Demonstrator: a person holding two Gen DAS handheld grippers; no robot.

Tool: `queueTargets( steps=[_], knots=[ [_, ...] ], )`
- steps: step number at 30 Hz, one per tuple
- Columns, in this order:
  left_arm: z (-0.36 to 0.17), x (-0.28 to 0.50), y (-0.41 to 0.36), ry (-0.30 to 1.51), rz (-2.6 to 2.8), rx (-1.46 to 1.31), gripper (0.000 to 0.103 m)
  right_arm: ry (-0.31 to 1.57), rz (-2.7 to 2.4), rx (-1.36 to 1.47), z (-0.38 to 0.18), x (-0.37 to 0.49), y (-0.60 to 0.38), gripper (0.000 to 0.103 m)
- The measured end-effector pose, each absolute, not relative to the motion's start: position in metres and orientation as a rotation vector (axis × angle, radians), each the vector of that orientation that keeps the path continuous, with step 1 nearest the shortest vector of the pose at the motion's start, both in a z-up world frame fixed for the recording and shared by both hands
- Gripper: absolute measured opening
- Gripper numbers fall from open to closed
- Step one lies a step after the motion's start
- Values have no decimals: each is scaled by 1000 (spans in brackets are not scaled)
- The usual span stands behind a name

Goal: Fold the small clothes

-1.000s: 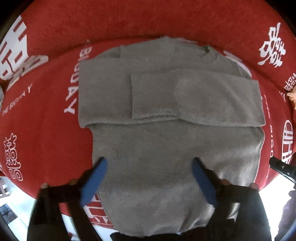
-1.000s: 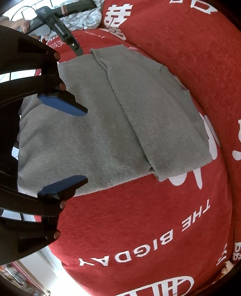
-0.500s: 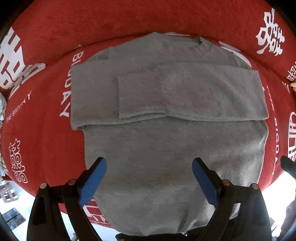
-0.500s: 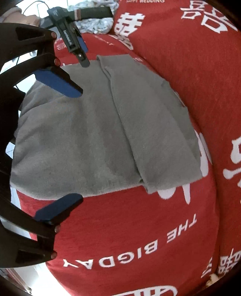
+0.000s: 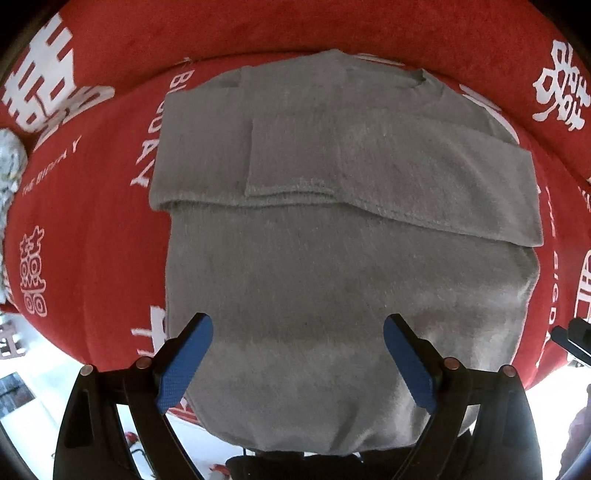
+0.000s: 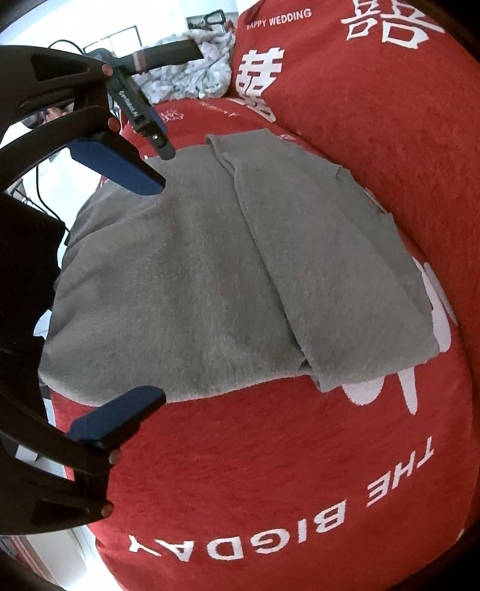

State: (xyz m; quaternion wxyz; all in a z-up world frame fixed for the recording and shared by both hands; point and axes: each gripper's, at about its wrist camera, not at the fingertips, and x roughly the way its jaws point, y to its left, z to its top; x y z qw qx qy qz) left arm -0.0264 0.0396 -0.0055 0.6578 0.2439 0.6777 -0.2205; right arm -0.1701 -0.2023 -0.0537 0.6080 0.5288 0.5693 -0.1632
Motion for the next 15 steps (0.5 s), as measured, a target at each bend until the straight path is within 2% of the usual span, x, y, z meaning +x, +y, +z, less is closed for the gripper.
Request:
queueTargets(
  steps=[15],
  knots=[
    [1,-51,66,1484,-471,590,94,1298,-289,1215,-56,-170,-182,103]
  ],
)
